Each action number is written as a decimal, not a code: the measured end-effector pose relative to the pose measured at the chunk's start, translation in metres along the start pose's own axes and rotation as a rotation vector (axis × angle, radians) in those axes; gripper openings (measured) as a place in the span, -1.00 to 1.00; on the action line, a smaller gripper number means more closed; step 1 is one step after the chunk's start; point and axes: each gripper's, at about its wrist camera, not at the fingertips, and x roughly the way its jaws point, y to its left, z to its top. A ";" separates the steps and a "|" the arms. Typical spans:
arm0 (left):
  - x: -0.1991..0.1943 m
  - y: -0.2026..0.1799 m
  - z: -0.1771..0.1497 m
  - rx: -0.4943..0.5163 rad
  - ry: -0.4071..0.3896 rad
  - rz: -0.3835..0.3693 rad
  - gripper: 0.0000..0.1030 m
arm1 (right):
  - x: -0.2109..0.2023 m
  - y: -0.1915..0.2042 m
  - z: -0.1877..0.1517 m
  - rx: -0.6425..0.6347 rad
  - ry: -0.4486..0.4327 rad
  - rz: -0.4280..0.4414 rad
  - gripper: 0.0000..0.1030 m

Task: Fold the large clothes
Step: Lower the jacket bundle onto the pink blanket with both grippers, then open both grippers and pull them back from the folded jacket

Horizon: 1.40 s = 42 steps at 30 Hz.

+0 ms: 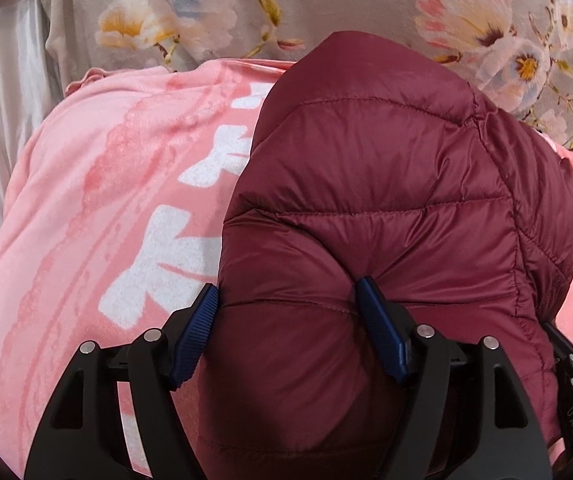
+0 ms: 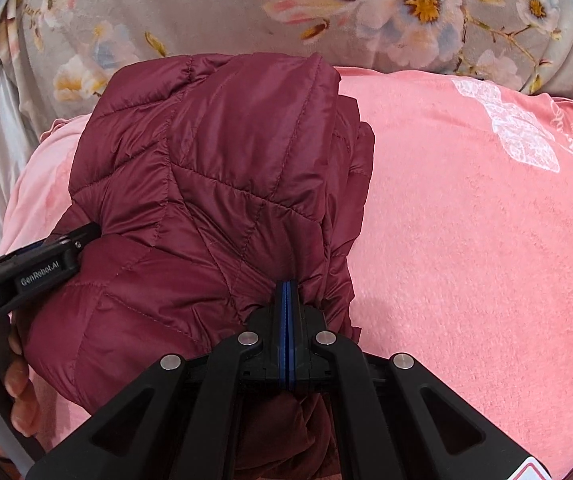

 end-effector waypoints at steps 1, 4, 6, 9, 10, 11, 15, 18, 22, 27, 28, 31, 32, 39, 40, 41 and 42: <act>0.001 0.000 -0.002 -0.002 -0.006 0.001 0.36 | 0.000 0.000 0.000 -0.002 0.000 -0.002 -1.00; 0.002 0.000 -0.005 -0.013 -0.016 0.003 0.38 | 0.001 0.003 0.000 -0.013 -0.003 -0.015 -1.00; 0.002 0.001 -0.005 -0.017 -0.022 0.004 0.38 | -0.005 0.003 0.002 -0.010 -0.010 -0.020 -1.00; -0.009 0.009 -0.002 -0.050 0.009 -0.033 0.37 | -0.037 0.002 0.002 0.017 -0.054 0.019 -1.00; -0.017 0.014 -0.002 -0.066 0.015 -0.051 0.37 | -0.046 0.001 0.001 0.022 -0.062 0.031 -1.00; -0.030 0.019 -0.005 -0.079 0.012 -0.070 0.37 | -0.054 0.001 -0.001 0.023 -0.065 0.044 -1.00; -0.065 0.025 -0.023 -0.061 0.017 -0.078 0.37 | -0.066 0.008 -0.016 0.000 -0.032 0.065 -1.00; -0.071 0.027 -0.037 -0.056 0.046 -0.076 0.37 | -0.054 0.012 -0.027 -0.020 0.005 0.038 -1.00; -0.072 0.030 -0.047 -0.067 0.056 -0.081 0.38 | -0.044 0.010 -0.037 -0.019 0.023 0.028 -1.00; -0.070 0.034 -0.057 -0.083 0.061 -0.099 0.39 | -0.058 0.011 -0.042 -0.003 0.002 0.033 -1.00; -0.072 0.034 -0.059 -0.085 0.055 -0.097 0.39 | -0.063 0.012 -0.043 -0.006 -0.008 0.028 -1.00; -0.081 0.034 -0.068 -0.085 0.045 -0.093 0.40 | -0.081 0.014 -0.052 -0.011 -0.029 0.022 -1.00; -0.084 0.033 -0.071 -0.084 0.042 -0.092 0.41 | -0.085 0.014 -0.056 -0.012 -0.029 0.021 -1.00; -0.099 0.024 -0.109 -0.075 0.063 -0.080 0.48 | -0.105 0.025 -0.102 -0.039 -0.013 -0.003 -0.88; -0.101 0.024 -0.115 -0.075 0.067 -0.077 0.51 | -0.106 0.026 -0.108 -0.042 -0.005 -0.004 -0.88; -0.103 0.023 -0.121 -0.077 0.072 -0.075 0.51 | -0.106 0.026 -0.114 -0.044 0.001 -0.008 -0.88; -0.105 0.022 -0.126 -0.076 0.076 -0.077 0.51 | -0.107 0.026 -0.120 -0.037 0.009 -0.010 -0.87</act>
